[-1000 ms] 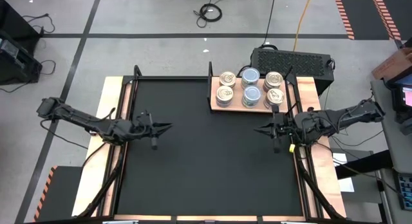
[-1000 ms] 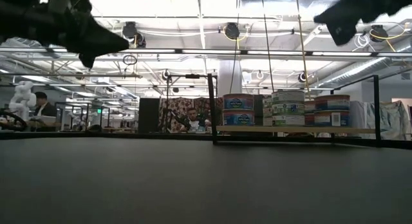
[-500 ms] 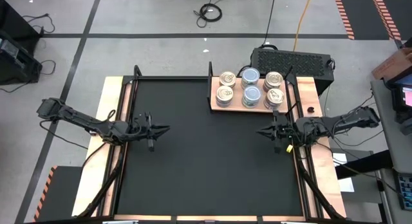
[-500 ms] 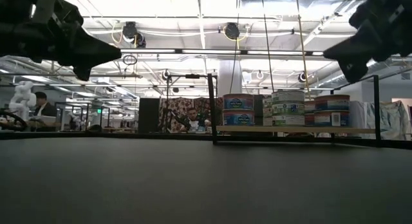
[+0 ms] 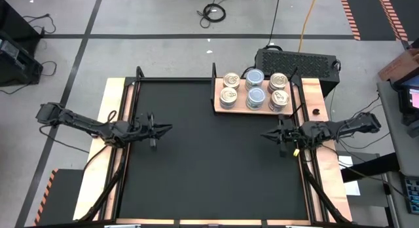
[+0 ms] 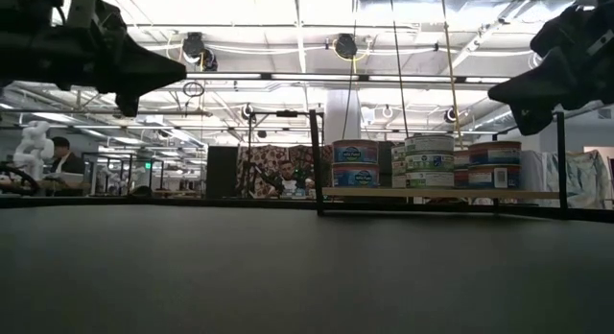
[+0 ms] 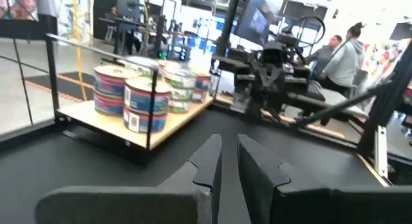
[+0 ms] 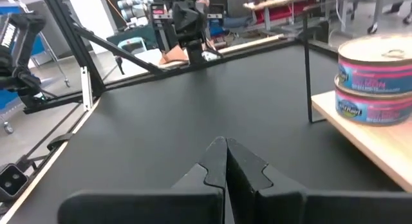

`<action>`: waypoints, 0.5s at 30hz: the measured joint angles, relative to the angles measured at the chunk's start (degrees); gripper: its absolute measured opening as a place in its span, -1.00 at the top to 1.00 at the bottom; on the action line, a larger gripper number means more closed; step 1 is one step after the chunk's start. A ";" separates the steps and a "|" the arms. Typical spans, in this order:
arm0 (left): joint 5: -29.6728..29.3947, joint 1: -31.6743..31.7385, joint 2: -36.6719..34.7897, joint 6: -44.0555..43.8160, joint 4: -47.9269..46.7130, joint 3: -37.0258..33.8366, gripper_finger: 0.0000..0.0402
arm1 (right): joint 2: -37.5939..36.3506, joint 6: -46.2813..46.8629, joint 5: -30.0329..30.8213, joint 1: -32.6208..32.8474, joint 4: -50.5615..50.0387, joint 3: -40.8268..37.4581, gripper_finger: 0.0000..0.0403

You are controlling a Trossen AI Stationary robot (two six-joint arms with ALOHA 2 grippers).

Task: Stack canned seafood by type on shelf
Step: Return to Home Position

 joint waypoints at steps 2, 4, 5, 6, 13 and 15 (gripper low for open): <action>2.59 2.33 0.00 0.80 0.72 0.00 0.75 | -1.64 -1.22 0.00 -0.31 -0.23 -0.47 1.00; 5.08 4.82 0.00 0.73 0.74 -0.02 0.78 | -2.80 -2.51 0.01 -0.76 -0.27 -0.51 1.00; 6.28 6.07 0.00 0.29 0.75 -0.02 0.80 | -3.39 -3.20 0.00 -0.95 -0.36 -0.52 1.00; 7.63 7.45 0.00 -0.21 0.75 -0.02 0.82 | -3.89 -4.00 -0.03 -1.19 -0.28 -0.53 1.00; 16.21 15.83 0.00 -3.21 0.75 -0.04 0.98 | -6.35 -7.99 -2.80 -3.70 -0.43 -0.51 1.00; 19.24 17.45 0.00 -3.60 0.79 -0.04 0.98 | -6.51 -9.01 -3.68 -4.59 -0.47 -0.51 1.00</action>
